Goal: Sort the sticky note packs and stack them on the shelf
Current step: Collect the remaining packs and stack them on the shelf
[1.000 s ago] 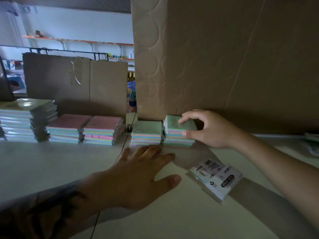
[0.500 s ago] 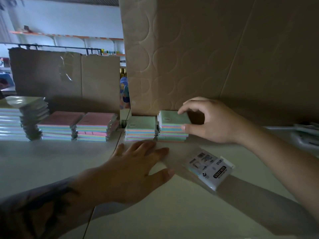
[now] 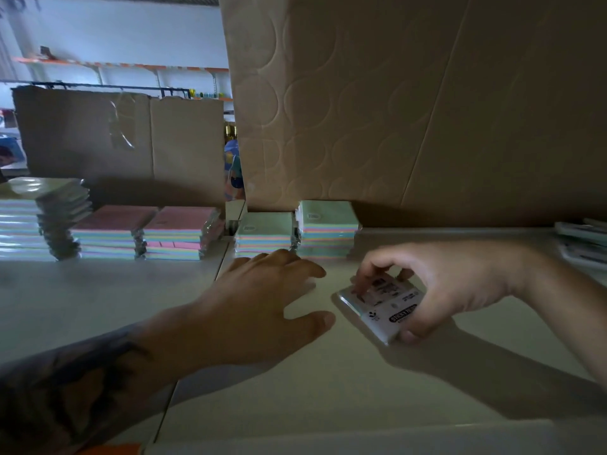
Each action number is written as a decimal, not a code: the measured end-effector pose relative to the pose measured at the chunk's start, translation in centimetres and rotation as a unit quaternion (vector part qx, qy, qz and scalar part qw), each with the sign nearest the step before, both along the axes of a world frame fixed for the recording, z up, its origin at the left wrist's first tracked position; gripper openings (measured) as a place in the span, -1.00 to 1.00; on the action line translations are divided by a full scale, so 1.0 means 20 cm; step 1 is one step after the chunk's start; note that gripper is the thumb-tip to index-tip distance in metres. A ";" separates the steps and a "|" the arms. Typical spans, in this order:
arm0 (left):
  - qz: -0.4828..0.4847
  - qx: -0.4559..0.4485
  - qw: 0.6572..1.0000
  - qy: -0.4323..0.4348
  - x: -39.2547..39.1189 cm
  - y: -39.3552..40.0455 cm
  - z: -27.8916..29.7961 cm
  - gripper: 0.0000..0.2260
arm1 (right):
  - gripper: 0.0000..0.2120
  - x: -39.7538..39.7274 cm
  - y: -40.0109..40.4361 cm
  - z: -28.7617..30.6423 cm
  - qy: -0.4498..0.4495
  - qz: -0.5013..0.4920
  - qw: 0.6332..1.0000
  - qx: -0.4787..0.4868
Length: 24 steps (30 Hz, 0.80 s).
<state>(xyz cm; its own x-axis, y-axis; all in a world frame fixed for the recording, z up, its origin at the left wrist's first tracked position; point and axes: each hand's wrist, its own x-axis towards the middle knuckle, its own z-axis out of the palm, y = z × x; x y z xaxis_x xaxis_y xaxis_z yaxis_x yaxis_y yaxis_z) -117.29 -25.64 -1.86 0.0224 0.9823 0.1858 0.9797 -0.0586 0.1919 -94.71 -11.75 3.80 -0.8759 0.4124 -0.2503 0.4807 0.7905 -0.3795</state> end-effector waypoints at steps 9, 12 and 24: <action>-0.065 0.127 0.980 -0.136 0.01 -0.01 0.01 -0.68 | -0.55 -0.08 -0.03 -0.06 0.266 -0.029 0.944 -0.191; -0.054 0.107 0.971 -0.206 0.01 0.00 0.01 -0.78 | -0.59 -0.10 -0.05 -0.08 0.298 -0.039 0.933 -0.200; -0.032 0.046 0.887 -0.458 -0.04 0.06 0.04 -0.57 | -0.23 -0.07 -0.10 -0.14 0.307 0.030 0.940 0.147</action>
